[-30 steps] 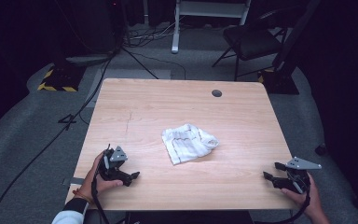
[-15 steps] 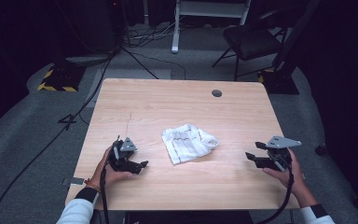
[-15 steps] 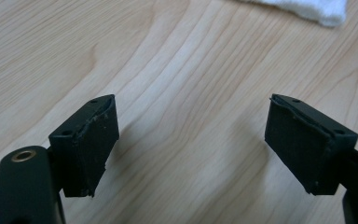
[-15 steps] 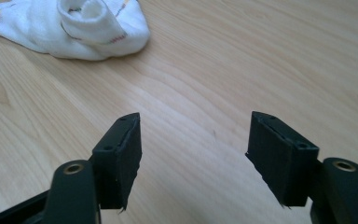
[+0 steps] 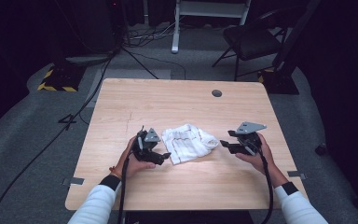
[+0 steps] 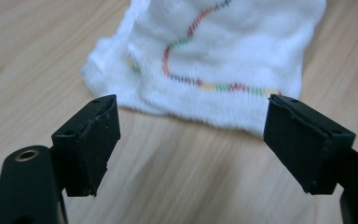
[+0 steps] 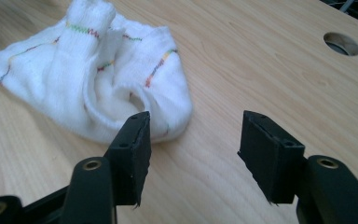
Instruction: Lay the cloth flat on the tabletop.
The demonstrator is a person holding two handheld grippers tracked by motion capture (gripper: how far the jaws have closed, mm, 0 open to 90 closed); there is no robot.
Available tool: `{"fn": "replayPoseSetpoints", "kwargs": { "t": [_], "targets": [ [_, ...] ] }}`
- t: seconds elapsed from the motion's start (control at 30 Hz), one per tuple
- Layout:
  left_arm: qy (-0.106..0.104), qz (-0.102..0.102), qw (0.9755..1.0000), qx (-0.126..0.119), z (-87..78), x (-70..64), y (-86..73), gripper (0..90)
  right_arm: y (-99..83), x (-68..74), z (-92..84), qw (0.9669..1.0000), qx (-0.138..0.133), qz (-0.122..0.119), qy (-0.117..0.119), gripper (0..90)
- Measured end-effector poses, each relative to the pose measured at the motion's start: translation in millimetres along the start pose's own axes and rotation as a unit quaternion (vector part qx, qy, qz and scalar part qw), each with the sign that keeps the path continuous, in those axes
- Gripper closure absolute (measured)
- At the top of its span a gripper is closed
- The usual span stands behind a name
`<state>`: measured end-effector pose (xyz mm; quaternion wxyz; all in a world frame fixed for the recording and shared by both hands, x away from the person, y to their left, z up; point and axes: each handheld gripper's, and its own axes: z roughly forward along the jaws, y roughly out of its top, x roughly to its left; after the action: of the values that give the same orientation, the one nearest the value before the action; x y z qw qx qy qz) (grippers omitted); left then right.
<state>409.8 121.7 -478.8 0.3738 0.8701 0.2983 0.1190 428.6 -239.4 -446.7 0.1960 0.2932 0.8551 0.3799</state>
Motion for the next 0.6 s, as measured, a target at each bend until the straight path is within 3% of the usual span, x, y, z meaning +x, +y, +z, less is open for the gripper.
{"fn": "replayPoseSetpoints", "kwargs": {
  "t": [0.07, 0.17, 0.27, 0.4, 0.53, 0.6],
  "targets": [
    [0.003, 0.01, 0.9999, 0.007, 5.4, 1.2, 6.4, 19.3, 5.9, -0.2, 7.5, 0.9999, -0.006, 0.007, 0.009, 43.6],
    [0.008, 0.002, 0.9999, -0.008, 11.1, 4.7, 12.2, 20.5, 11.2, 2.4, 19.9, 0.9999, 0.003, -0.001, 0.01, 44.6],
    [-0.009, -0.007, 0.9999, 0.001, 18.8, 8.2, 15.9, 23.6, 13.6, 4.5, 27.6, 0.9999, 0.006, -0.002, 0.015, 45.1],
    [-0.032, 0.003, 0.9995, 0.007, 24.1, 8.1, 18.4, 43.2, 13.0, 7.2, 30.5, 0.9996, 0.022, -0.01, 0.013, 49.6],
    [-0.039, 0.035, 0.9985, 0.015, 23.0, 1.2, 18.0, 68.4, 5.7, 5.6, 32.3, 0.9986, 0.046, -0.016, 0.023, 66.9],
    [-0.047, 0.034, 0.9983, 0.009, 19.6, -0.2, 18.7, 74.0, 2.6, 5.1, 31.2, 0.998, 0.05, -0.016, 0.035, 76.0]
  ]
}}
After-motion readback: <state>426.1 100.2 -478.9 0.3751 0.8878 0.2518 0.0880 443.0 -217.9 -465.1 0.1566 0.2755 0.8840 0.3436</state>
